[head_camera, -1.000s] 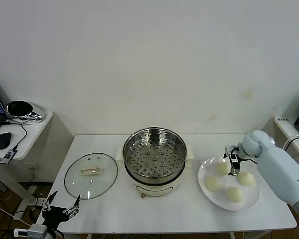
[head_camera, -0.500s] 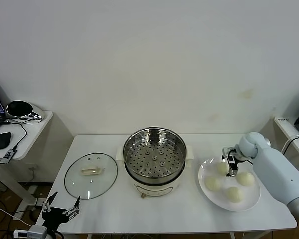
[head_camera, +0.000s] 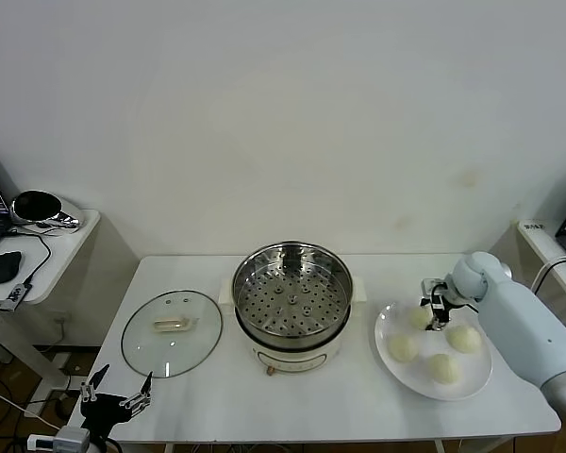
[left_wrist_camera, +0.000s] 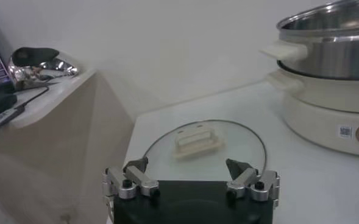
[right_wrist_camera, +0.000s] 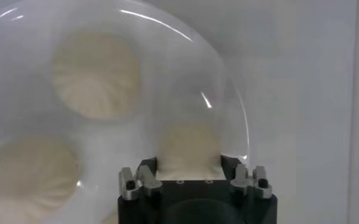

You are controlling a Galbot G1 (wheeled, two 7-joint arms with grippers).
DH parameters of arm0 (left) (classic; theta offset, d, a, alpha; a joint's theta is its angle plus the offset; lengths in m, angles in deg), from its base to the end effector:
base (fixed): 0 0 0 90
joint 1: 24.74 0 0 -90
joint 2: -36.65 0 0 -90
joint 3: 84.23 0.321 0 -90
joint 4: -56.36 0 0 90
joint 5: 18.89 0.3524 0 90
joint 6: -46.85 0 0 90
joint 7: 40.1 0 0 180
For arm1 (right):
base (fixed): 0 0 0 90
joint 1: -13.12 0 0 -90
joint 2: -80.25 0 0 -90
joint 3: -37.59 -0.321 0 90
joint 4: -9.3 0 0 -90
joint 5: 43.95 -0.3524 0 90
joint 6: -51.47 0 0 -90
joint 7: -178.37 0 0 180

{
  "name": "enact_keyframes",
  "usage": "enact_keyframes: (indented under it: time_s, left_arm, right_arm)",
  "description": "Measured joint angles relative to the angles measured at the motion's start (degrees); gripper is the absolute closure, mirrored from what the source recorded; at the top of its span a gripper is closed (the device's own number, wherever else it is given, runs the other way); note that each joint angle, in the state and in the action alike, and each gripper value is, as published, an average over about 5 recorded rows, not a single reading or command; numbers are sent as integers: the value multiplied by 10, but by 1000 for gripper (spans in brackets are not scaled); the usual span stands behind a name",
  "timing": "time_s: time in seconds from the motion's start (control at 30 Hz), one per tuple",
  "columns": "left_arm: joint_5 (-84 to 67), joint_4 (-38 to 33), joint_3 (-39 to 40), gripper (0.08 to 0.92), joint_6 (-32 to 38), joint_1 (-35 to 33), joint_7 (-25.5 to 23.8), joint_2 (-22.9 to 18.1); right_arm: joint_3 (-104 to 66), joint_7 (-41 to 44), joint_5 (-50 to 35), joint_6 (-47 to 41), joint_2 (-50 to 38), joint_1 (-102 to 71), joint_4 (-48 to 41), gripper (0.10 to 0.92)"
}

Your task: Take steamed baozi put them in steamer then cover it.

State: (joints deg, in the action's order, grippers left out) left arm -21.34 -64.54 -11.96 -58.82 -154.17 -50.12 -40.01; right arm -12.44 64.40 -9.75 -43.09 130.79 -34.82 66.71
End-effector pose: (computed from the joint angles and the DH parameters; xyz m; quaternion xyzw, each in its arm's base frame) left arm 0.1494 0.1219 -0.2718 -0.0032 -0.9706 -0.1343 0.1999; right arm 0.5143 -0.1774 -0.2304 0.4298 -0.5779 0.5529 0.4190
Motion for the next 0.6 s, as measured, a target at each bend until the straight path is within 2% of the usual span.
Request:
enact_keyframes:
  time_s: [0.3, 0.6]
  left_arm:
    - [0, -2, 5, 177, 0, 3, 1, -1]
    - [2, -3, 8, 177, -3, 11, 4, -2]
  right_arm:
    - [22, 18, -47, -16, -33, 29, 41, 448]
    - [126, 52, -155, -37, -65, 161, 92, 448]
